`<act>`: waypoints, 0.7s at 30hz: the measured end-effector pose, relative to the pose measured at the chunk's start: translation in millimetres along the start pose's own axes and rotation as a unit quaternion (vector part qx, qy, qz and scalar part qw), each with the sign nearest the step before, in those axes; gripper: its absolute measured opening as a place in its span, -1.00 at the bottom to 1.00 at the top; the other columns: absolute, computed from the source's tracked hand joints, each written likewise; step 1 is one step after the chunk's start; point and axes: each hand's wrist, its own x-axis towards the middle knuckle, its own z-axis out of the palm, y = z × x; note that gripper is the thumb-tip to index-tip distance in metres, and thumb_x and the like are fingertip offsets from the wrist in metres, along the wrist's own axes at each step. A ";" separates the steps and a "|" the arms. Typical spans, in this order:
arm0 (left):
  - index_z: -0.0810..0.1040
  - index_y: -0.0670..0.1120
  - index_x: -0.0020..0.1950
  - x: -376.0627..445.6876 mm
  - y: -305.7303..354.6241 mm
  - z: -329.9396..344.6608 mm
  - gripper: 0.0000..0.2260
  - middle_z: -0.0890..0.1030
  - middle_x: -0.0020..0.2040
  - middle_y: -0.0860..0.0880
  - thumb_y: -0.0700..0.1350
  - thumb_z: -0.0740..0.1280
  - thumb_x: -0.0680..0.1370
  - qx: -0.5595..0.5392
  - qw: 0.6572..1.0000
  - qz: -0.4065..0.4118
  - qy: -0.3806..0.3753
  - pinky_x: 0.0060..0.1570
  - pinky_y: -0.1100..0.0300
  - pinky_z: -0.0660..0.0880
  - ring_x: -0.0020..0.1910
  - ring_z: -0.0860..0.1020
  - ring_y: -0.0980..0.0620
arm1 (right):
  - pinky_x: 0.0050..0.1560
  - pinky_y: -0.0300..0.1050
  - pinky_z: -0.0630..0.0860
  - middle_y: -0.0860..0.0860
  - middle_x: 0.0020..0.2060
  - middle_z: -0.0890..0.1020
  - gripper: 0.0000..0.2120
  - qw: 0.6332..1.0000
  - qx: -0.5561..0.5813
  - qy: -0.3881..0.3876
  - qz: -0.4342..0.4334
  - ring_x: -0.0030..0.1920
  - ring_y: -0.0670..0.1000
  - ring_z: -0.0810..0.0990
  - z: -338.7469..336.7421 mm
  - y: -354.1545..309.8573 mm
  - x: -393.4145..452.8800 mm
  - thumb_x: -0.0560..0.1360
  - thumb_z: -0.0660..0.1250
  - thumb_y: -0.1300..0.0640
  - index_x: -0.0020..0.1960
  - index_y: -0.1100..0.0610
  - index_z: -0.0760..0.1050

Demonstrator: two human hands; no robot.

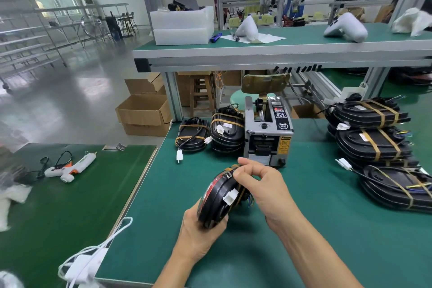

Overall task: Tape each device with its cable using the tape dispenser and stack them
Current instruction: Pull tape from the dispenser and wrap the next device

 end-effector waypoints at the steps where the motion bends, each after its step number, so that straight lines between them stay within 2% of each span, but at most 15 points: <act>1: 0.65 0.16 -0.03 0.3 0.5 0.1 -0.81 0.70 -0.16 -0.07 0.10 0.51 0.38 0.002 1.000 0.001 0.002 -0.21 0.33 0.53 -0.30 0.52 0.19 | 0.07 -0.34 0.40 -0.33 -0.08 0.72 -0.77 1.000 0.000 -0.003 0.002 0.29 -0.24 0.57 0.9 0.1 -0.1 0.51 0.47 0.28 -0.32 0.16 0.65; 4: 0.64 0.18 -0.04 1.0 1.3 0.6 -0.81 0.69 -0.18 -0.05 0.10 0.51 0.37 0.004 1.000 0.003 0.006 -0.21 0.33 0.53 -0.30 0.52 0.20 | 0.00 -0.43 0.39 -0.41 -0.07 0.68 -0.79 1.000 -0.008 -0.004 0.005 0.28 -0.29 0.55 1.2 3.7 1.2 0.50 0.48 0.25 -0.31 0.21 0.63; 9: 0.62 0.13 -0.05 1.2 1.0 0.0 -0.83 0.67 -0.20 -0.05 0.01 0.53 0.39 0.010 1.000 0.004 0.005 -0.23 0.33 0.52 -0.32 0.50 0.20 | -0.10 -0.57 0.38 -0.36 -0.15 0.71 -0.80 1.000 -0.022 -0.005 -0.001 0.24 -0.33 0.55 1.7 6.4 4.3 0.50 0.47 0.26 -0.29 0.26 0.60; 14: 0.62 0.11 -0.08 1.0 0.8 0.0 -0.83 0.65 -0.22 -0.08 0.07 0.51 0.38 0.002 1.000 0.008 0.005 -0.25 0.32 0.50 -0.32 0.48 0.20 | 0.03 -0.37 0.38 -0.36 -0.14 0.70 -0.80 0.999 -0.034 -0.008 -0.004 0.24 -0.32 0.56 1.7 10.0 7.6 0.51 0.48 0.25 -0.28 0.26 0.62; 21: 0.62 0.13 -0.09 2.0 -2.9 0.0 -0.83 0.65 -0.23 -0.05 0.10 0.51 0.38 0.014 1.000 0.008 0.008 -0.26 0.34 0.50 -0.33 0.48 0.21 | 0.08 -0.31 0.39 -0.41 -0.06 0.67 -0.82 0.998 -0.063 0.005 -0.012 0.24 -0.35 0.54 2.6 15.6 11.4 0.50 0.48 0.22 -0.28 0.15 0.66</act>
